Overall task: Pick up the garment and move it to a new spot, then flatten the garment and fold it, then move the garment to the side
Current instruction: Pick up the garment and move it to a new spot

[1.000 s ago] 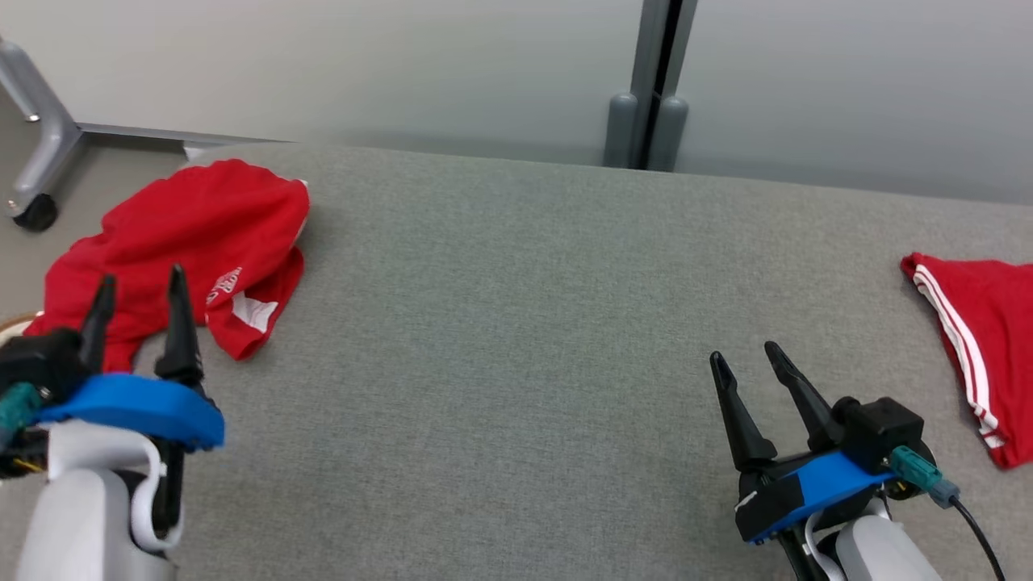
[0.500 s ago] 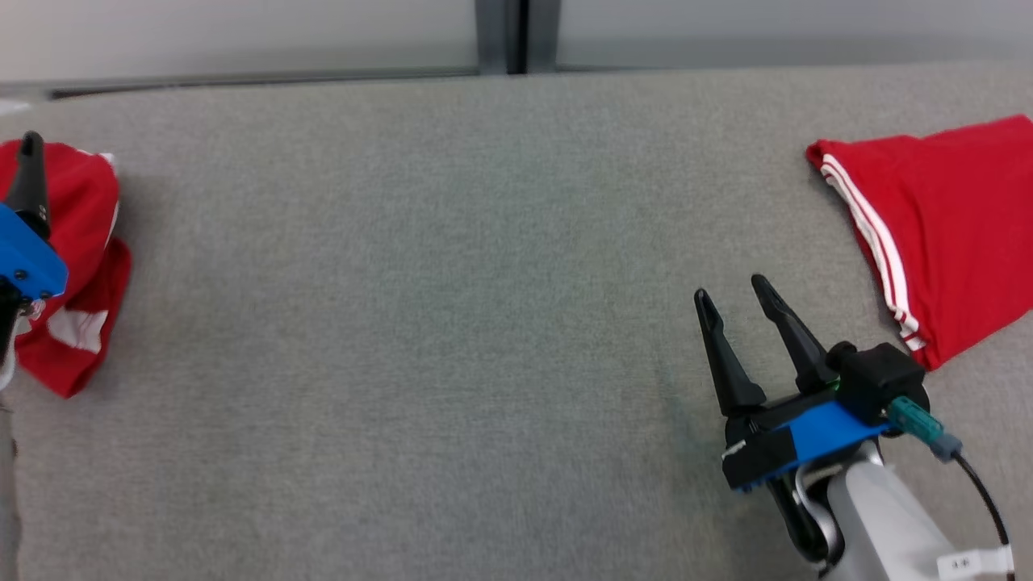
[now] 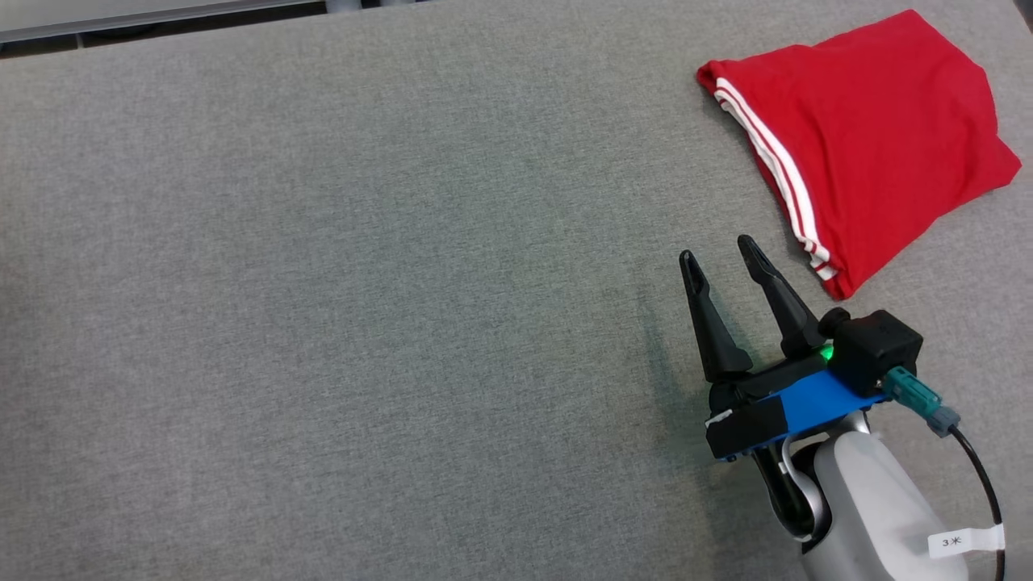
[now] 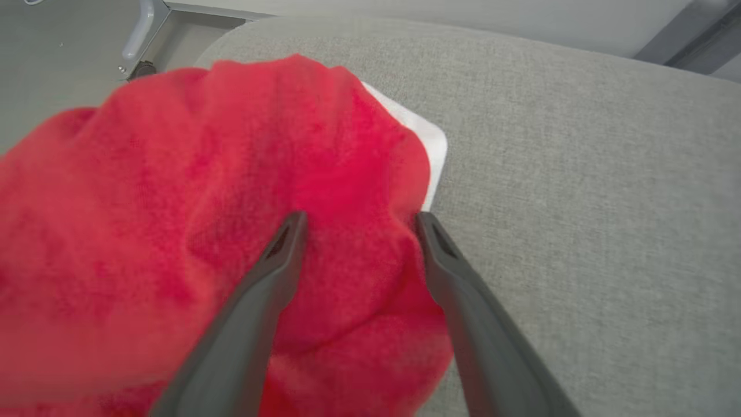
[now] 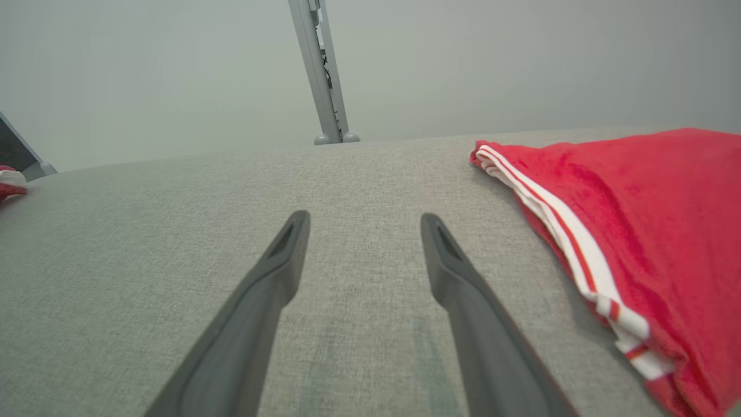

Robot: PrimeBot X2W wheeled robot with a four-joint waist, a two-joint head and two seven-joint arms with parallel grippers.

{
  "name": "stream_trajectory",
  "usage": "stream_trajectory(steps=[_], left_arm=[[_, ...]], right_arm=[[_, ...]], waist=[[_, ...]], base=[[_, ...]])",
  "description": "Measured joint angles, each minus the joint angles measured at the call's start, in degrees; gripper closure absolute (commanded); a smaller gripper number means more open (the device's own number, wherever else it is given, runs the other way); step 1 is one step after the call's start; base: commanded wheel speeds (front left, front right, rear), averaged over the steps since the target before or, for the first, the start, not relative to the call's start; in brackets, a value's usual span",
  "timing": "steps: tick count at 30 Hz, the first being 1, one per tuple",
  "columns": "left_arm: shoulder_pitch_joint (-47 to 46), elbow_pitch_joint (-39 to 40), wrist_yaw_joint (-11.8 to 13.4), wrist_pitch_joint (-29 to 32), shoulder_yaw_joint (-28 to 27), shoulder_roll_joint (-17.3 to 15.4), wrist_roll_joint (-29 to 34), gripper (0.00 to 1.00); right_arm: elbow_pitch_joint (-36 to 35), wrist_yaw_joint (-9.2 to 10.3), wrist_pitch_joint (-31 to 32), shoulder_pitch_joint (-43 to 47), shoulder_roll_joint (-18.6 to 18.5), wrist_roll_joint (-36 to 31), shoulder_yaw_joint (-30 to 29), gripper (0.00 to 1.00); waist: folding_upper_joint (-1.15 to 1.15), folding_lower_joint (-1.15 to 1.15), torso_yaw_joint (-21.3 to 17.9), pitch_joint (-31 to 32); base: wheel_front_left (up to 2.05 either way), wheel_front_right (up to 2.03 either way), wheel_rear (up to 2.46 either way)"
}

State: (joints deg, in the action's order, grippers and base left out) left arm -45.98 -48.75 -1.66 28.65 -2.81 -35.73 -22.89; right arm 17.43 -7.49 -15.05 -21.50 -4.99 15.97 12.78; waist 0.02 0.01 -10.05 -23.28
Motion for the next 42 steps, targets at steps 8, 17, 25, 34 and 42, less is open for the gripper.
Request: stream_trajectory(steps=[8,17,25,34,42], left_arm=[[0.6,-6.1,0.0,0.0,1.8,0.2,0.7,0.87],[-0.7,-7.6,-1.4,-2.2,3.2,1.1,0.8,1.00],[-2.4,-6.2,-4.0,-6.2,7.0,1.4,2.5,1.00],[-3.8,2.8,-5.6,-7.1,16.6,3.4,4.0,1.00],[-1.2,21.5,-5.8,-3.5,24.6,4.9,-5.2,1.00]], right_arm=[[0.4,0.00,0.0,0.0,0.2,0.4,-0.4,0.00],[0.7,0.00,0.0,-0.8,0.2,0.5,0.5,0.00],[1.5,0.00,0.0,0.9,0.3,1.2,0.3,0.00],[3.2,0.00,0.0,5.0,0.6,2.2,-0.1,0.00],[3.6,0.00,0.0,8.0,0.4,2.6,-1.0,0.00]], waist=[[0.00,-0.01,-0.5,0.4],[0.00,0.00,1.8,0.8],[-0.02,-0.02,3.8,7.8],[-0.03,-0.03,4.7,16.7],[-0.03,-0.02,3.9,21.5]], base=[[0.00,0.00,0.00],[0.00,0.00,0.00],[0.00,0.00,0.00],[0.00,0.00,0.00],[0.00,0.00,0.00]])
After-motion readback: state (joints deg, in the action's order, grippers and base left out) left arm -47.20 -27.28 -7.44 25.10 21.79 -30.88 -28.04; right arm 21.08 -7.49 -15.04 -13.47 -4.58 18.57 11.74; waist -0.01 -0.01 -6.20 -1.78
